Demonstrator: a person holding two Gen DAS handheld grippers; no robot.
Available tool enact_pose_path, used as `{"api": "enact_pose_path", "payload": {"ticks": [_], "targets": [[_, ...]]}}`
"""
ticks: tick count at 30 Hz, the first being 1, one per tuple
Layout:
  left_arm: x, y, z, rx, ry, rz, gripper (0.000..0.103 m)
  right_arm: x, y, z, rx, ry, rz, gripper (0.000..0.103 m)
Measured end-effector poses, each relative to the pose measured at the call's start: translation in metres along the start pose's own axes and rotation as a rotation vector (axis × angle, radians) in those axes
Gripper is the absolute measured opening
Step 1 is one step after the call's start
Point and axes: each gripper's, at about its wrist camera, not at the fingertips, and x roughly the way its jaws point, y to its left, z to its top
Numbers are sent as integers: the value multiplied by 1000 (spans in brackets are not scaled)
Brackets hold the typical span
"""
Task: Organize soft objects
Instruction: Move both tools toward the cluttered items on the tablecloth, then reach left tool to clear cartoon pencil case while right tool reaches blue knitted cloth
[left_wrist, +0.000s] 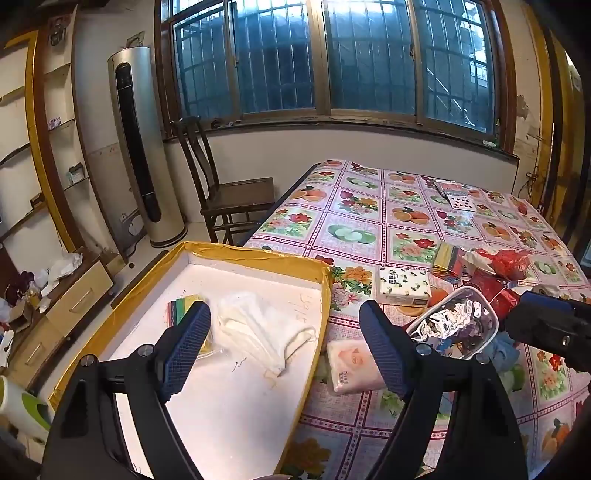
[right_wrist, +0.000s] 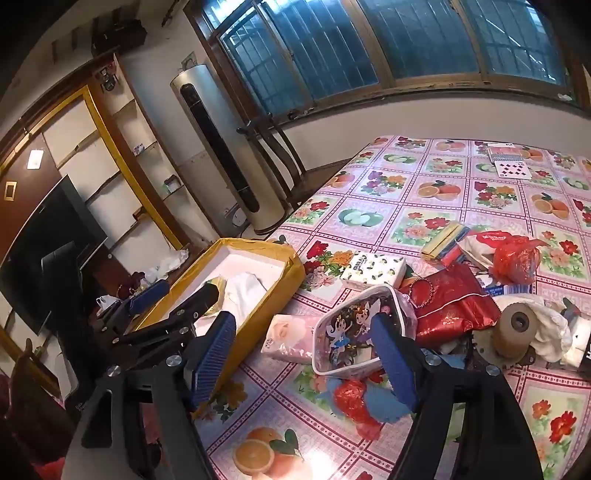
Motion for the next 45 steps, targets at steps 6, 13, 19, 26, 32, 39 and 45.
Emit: {"api": "enact_pose_path", "payload": {"ticks": [6,13,19,26,32,39,45], "targets": [[-2,-3,-6,-11,10,-4,83,-11,3,-18,-20,-10,-18,89],[-10,-18,-13,5,-3,-14,83,-30,2,-40,-40,-83,-118,102],[-18,-35,-18,22,-18,-34,83,-43,-5,-56,-52,-128,-197,103],[-25,-59,-23,52,-31,-71,83,-54,-19,-67,-31,-137,-251,103],[-24,-75,-29,74,-14,-92,83,-59,-30,-73,-11,-128,-275,103],[-22,-88,-33,97,9,-103,83,-63,-44,-77,18,-120,-279,103],[-17,-95,-39,105,45,-122,83,-67,-52,-77,24,-108,-295,103]]}}
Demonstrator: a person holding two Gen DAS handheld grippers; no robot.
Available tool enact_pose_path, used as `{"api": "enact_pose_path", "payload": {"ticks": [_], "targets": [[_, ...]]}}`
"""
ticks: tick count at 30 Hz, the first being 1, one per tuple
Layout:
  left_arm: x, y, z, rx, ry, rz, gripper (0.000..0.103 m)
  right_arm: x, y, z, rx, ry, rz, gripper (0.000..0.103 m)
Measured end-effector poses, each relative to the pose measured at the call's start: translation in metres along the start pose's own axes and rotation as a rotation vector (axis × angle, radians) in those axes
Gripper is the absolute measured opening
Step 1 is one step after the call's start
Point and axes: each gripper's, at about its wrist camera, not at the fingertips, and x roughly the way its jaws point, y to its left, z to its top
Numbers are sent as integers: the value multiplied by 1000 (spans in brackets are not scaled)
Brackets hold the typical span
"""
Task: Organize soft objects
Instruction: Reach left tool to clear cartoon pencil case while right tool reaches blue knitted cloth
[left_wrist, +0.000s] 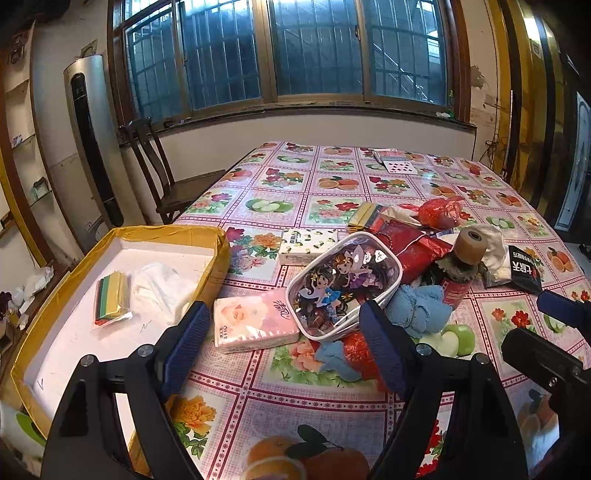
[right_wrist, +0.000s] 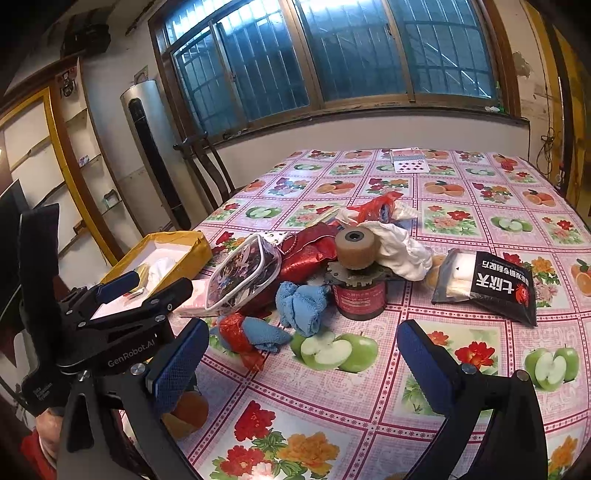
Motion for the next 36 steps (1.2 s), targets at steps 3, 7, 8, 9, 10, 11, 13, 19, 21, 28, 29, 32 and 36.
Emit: {"api": "enact_pose_path", "payload": {"ticks": [3,7,8,9,10,11,13,19,21,28,29,32,36], "targets": [[3,-3,-2,3,18,-5,83,1,-5,0,4,12,-9,103],[6,-5,-5,1,35,-11,83,2,-9,-2,4,23,-16,103],[7,-5,-5,1,38,-11,83,2,-9,-2,4,28,-16,103],[8,-6,-5,3,41,-10,83,3,-10,-2,5,34,-14,103],[8,-6,-5,6,42,-10,83,4,-11,-2,7,38,-13,103],[8,-7,-6,8,43,-10,83,4,-11,-2,7,40,-11,103],[10,-7,-7,12,52,-13,83,6,-11,-2,1,49,-13,103],[25,9,-10,-45,179,-99,83,16,-8,-5,-20,100,-3,103],[30,20,-8,-83,228,-118,83,22,-8,-5,-13,122,3,103],[37,39,3,-156,342,-191,83,45,-15,2,108,214,110,103],[38,38,6,-134,348,-167,83,50,-19,3,152,229,139,103],[46,31,14,-71,371,-145,83,62,-27,6,241,268,172,103],[59,25,28,-41,398,-159,83,72,-32,9,317,278,163,103]]}}
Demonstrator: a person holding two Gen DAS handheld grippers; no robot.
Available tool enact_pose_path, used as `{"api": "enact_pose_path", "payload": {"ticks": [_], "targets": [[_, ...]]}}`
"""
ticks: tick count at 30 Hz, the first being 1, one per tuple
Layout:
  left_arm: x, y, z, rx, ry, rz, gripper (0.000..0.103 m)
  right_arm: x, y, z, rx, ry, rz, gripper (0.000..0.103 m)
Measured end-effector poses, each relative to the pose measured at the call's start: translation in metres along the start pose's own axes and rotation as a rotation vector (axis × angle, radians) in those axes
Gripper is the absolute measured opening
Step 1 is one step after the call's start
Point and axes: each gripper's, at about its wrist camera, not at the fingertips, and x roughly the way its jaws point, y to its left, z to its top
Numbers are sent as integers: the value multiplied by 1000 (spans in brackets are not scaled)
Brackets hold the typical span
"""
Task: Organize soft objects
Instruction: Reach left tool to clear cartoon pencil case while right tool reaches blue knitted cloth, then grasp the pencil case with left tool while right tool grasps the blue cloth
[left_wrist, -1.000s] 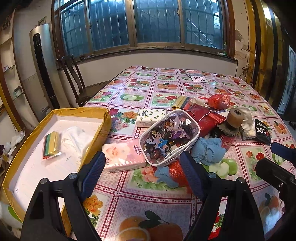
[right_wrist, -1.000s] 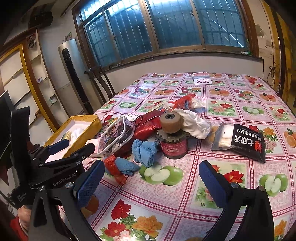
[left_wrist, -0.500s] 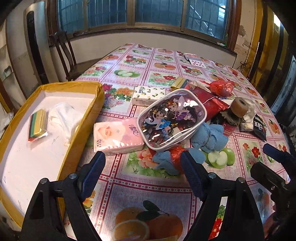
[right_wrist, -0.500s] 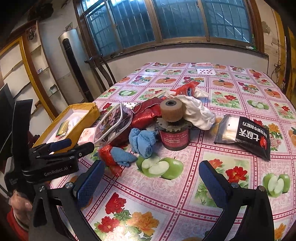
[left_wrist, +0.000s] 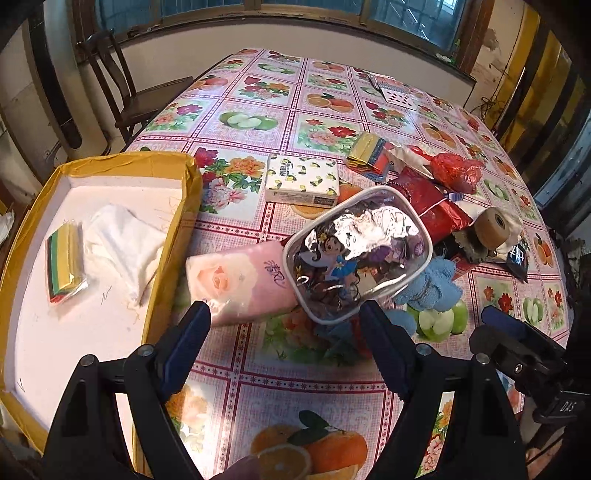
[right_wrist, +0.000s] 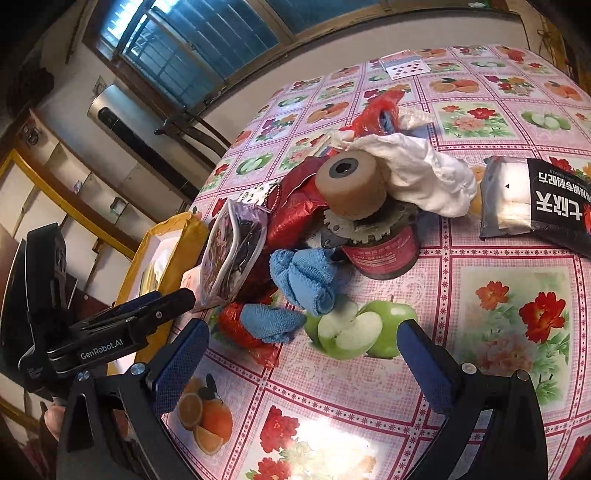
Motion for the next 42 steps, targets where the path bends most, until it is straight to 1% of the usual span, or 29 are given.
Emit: {"api": "enact_pose_path", "payload": {"ticks": [2,6,8,11,14,17,19,24,27,29,31,33,35,38,40,42], "targets": [[5,-3,8,15,10,14,83,6,-4,4,40,14,10,103],[14,-9,22,61,28,-14,83,16,-12,8,106,25,8,103],[18,-12,28,86,29,-14,83,20,-17,10,137,30,28,103],[20,-16,34,125,22,-28,83,25,-18,12,143,26,15,103],[22,-16,39,140,21,-68,83,28,-16,14,153,29,18,102],[22,-16,42,170,38,-132,83,29,-13,16,153,18,20,102],[21,-17,41,210,49,-177,83,28,-11,17,151,15,23,102],[21,-29,33,335,61,-207,83,34,-9,23,192,10,61,102],[21,-37,29,413,85,-250,83,39,-6,25,202,16,67,102],[22,-41,27,459,85,-238,83,41,-4,26,202,22,63,101],[26,-43,28,485,87,-222,83,43,-4,27,210,24,55,98],[30,-43,30,494,89,-206,83,47,-4,28,216,38,52,90],[32,-41,33,501,86,-211,83,51,-5,28,230,52,58,86],[34,-38,35,512,85,-219,83,56,-6,26,238,55,57,83],[37,-41,33,543,84,-190,83,57,-4,26,225,59,50,81],[39,-43,32,569,86,-166,83,60,-2,26,222,64,48,75]]}}
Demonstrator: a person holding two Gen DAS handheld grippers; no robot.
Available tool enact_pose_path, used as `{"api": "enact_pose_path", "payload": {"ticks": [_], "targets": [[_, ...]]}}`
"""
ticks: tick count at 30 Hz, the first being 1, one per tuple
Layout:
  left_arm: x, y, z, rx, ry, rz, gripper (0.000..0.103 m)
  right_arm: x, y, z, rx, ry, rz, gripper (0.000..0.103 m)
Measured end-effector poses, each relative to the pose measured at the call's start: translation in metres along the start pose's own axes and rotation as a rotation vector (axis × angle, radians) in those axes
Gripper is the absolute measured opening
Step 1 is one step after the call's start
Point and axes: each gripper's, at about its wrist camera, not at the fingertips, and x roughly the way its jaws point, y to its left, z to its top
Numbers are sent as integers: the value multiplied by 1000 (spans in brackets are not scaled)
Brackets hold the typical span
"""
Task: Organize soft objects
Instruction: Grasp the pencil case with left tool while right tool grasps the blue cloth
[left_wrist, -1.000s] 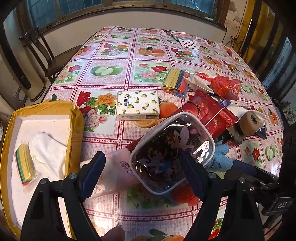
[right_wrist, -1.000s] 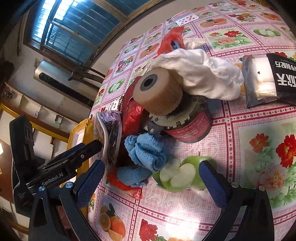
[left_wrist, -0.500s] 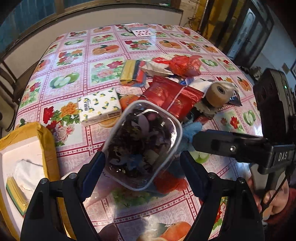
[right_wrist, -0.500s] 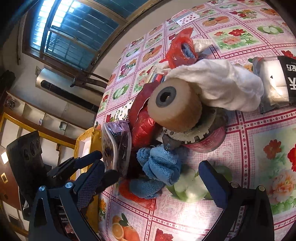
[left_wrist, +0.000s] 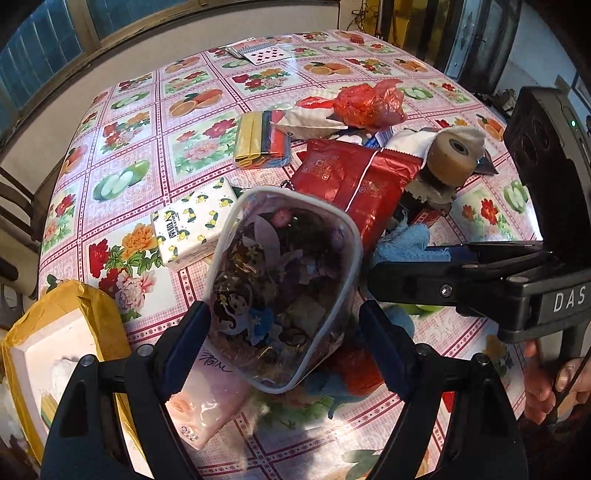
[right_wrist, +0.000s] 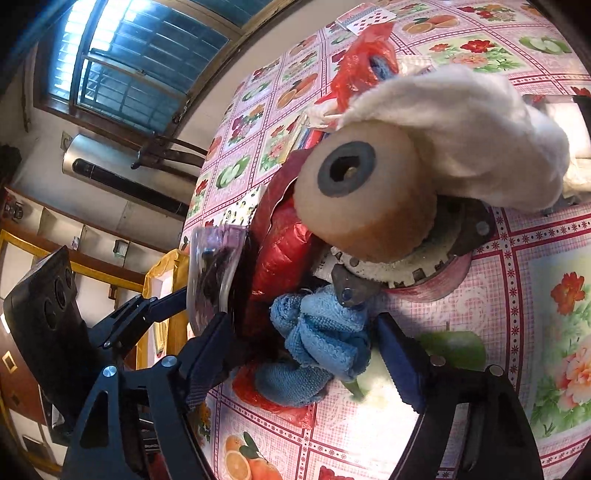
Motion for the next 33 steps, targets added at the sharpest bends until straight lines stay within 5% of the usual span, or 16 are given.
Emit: {"api": "enact_pose_path", "payload": {"ticks": [9,18,24,33], "targets": [[6,15,7,-57,-6,-14,78,6,-3,0,-17,6,4,52],[2,24,19,-111,-26,-38,46,5,-2,-3,-31,9,4,50],[-3,28,21,-118,-35,-29,37,4,-5,-2,-26,9,15,50],[-10,72,12,-311,-74,-127,28,8,-2,-1,-40,10,27,49]]}}
